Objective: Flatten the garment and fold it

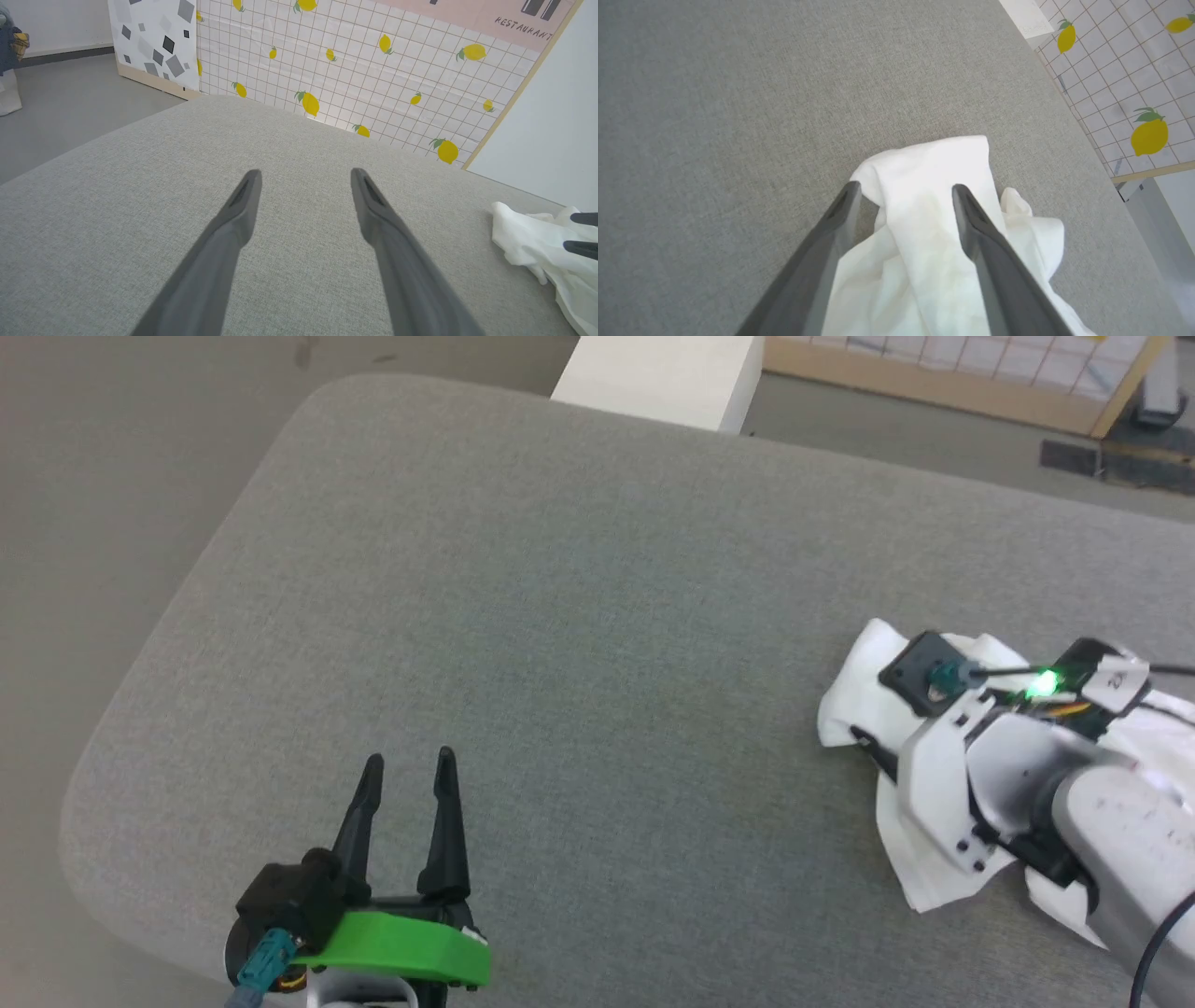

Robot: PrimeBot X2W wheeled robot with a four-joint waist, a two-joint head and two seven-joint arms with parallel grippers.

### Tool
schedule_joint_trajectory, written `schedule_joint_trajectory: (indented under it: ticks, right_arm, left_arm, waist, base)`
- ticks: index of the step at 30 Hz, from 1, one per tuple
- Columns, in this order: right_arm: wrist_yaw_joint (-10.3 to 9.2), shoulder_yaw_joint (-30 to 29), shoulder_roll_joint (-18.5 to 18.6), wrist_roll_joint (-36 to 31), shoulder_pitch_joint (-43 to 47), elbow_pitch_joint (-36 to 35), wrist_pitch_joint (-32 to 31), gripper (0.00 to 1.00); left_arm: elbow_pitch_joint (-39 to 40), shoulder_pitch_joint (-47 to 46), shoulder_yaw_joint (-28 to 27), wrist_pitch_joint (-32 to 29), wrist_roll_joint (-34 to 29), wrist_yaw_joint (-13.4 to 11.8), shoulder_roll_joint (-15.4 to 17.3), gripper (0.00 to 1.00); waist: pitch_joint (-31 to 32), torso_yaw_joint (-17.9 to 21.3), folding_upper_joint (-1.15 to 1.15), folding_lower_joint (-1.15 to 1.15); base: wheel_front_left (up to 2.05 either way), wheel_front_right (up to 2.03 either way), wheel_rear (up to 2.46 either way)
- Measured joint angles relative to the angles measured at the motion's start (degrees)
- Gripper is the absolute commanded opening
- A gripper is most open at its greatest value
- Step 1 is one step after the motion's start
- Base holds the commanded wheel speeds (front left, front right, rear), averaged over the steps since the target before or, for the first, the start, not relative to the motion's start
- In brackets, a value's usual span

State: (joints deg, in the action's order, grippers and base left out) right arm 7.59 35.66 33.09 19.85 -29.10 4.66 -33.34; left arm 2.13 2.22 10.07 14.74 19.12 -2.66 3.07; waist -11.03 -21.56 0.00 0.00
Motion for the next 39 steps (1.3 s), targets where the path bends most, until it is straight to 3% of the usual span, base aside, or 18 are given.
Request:
schedule_joint_trajectory:
  ticks: [9, 10, 11, 12, 19, 27, 32, 37, 38, 39]
  right_arm:
    - [0.00, 5.88, 3.08, -0.30, -6.95, 7.37, -4.41, 1.00]
    - [0.00, 6.35, 3.09, -0.22, -7.43, 8.16, -4.46, 0.48]
    - [0.00, 6.64, 3.03, -0.22, -7.94, 8.72, -4.39, 0.41]
    - [0.00, 6.79, 2.97, -0.22, -8.47, 9.20, -4.16, 0.00]
    - [0.00, 4.55, -0.32, 0.41, -10.25, 10.40, 2.53, 0.00]
    - [-0.01, 1.41, -8.27, 6.53, -10.46, -1.08, 6.27, 0.00]
    - [0.00, 5.21, -12.22, 12.21, -1.87, -9.92, 2.25, 0.00]
    - [0.00, 9.31, -11.96, 10.92, 7.66, -10.10, 1.99, 0.00]
    - [0.00, 9.15, -12.47, 10.92, 8.93, -9.01, 2.68, 0.22]
    - [-0.02, 9.57, -12.78, 10.26, 10.16, -7.45, 3.24, 0.71]
  left_arm:
    - [0.22, -2.74, 2.91, -0.01, 2.05, -1.51, 0.00, 1.00]
    - [0.21, -2.97, 3.21, -0.01, 2.35, -1.53, 0.00, 1.00]
    - [0.20, -3.16, 3.47, -0.01, 2.68, -1.78, -0.01, 1.00]
    - [0.21, -3.27, 3.61, 0.00, 2.75, -2.01, -0.01, 1.00]
    - [-0.25, -3.48, 3.42, -0.01, 3.05, -2.53, 0.00, 1.00]
    - [-0.60, -1.92, -0.29, -0.01, 0.58, -1.85, 0.00, 1.00]
    - [0.05, -0.51, -2.72, -0.01, -0.13, -0.90, 0.00, 1.00]
    - [1.46, 0.48, -3.04, 0.00, -0.49, -1.01, -0.01, 1.00]
    - [1.55, 0.50, -3.08, 0.00, -0.49, -1.02, -0.01, 1.00]
    - [1.58, 0.52, -3.04, 0.00, -0.49, -1.02, 0.00, 1.00]
  waist:
    - [-4.98, -2.76, 0.00, 0.00]
    - [-5.43, -3.09, 0.00, 0.00]
    - [-5.80, -3.43, 0.00, 0.00]
    - [-6.07, -3.68, 0.00, 0.00]
    - [-5.75, -4.42, 0.00, 0.00]
    - [-1.37, -2.55, 0.00, 0.00]
    - [1.10, -0.37, 0.00, 0.00]
    - [2.42, 1.35, 0.00, 0.00]
    - [2.52, 1.53, 0.00, 0.00]
    - [2.60, 1.71, 0.00, 0.00]
  base:
    - [0.00, 0.00, 0.00]
    - [0.00, 0.00, 0.00]
    - [0.00, 0.00, 0.00]
    - [0.00, 0.00, 0.00]
    - [0.00, 0.00, 0.00]
    - [0.00, 0.00, 0.00]
    - [0.00, 0.00, 0.00]
    - [0.00, 0.00, 0.00]
    - [0.00, 0.00, 0.00]
    - [0.00, 0.00, 0.00]
